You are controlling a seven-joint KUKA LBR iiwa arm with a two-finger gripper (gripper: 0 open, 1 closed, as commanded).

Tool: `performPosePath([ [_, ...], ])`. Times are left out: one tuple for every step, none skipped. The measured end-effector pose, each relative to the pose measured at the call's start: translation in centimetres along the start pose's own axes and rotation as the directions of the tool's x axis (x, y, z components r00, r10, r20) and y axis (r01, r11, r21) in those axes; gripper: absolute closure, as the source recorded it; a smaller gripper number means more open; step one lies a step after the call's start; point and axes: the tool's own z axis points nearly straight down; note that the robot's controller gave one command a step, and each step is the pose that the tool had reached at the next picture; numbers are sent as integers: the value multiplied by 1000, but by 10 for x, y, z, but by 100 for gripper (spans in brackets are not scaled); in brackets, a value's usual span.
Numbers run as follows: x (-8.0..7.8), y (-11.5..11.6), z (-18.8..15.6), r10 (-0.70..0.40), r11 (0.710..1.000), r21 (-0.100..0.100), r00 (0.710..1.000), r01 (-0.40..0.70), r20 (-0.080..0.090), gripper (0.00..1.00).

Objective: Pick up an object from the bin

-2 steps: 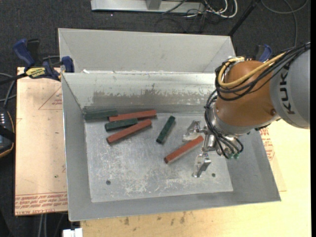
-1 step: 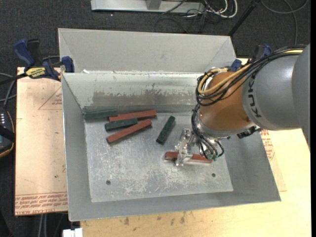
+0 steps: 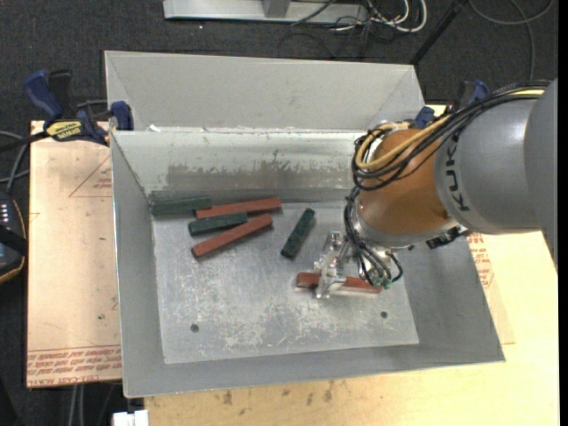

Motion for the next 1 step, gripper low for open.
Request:
performPosePath([
  [-15,31,-126,-48,999,2,999,48,-19,100],
])
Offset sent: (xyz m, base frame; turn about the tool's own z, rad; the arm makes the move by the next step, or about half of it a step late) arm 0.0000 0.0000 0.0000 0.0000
